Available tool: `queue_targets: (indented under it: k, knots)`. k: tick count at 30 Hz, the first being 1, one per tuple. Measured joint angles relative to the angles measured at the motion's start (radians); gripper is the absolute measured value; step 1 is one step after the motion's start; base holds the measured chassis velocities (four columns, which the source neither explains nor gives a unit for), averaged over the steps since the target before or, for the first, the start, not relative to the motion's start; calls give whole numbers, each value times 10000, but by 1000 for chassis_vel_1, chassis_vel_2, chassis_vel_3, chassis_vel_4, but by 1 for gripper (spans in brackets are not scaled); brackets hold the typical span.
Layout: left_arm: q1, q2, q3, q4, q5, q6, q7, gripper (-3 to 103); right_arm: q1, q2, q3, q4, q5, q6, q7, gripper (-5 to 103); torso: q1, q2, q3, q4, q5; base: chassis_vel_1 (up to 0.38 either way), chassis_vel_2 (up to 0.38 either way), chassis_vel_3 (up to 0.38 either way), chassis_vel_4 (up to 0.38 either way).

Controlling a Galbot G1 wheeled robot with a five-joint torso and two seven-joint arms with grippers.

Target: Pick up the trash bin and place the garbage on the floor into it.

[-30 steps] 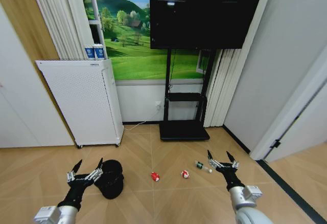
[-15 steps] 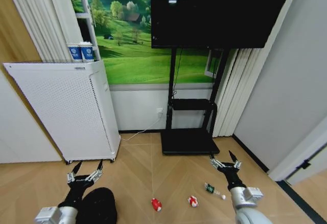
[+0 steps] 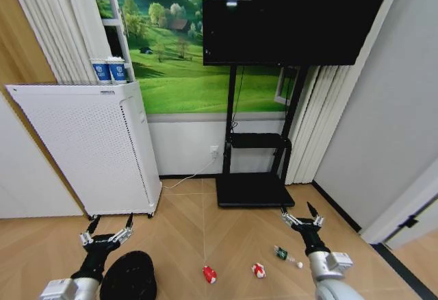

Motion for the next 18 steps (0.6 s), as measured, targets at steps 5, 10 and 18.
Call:
queue_targets:
  k: [5, 10, 18]
  knots:
    - [8, -11, 3, 22, -12, 0, -38, 100, -19, 5, 8, 20, 3, 5, -5, 100, -83, -203, -128, 0, 1, 0, 0, 0, 0]
    - [15, -33, 18, 47, -24, 0, -69, 100, -29, 6, 12, 21, 4, 8, -13, 100, -149, -378, -234, 1, 0, 0, 0, 0, 0]
    - [63, -83, 51, 57, -38, 31, -84, 100, -56, 16, 13, 13, 41, 12, -21, 100, -269, -712, -447, 0, 1, 0, 0, 0, 0]
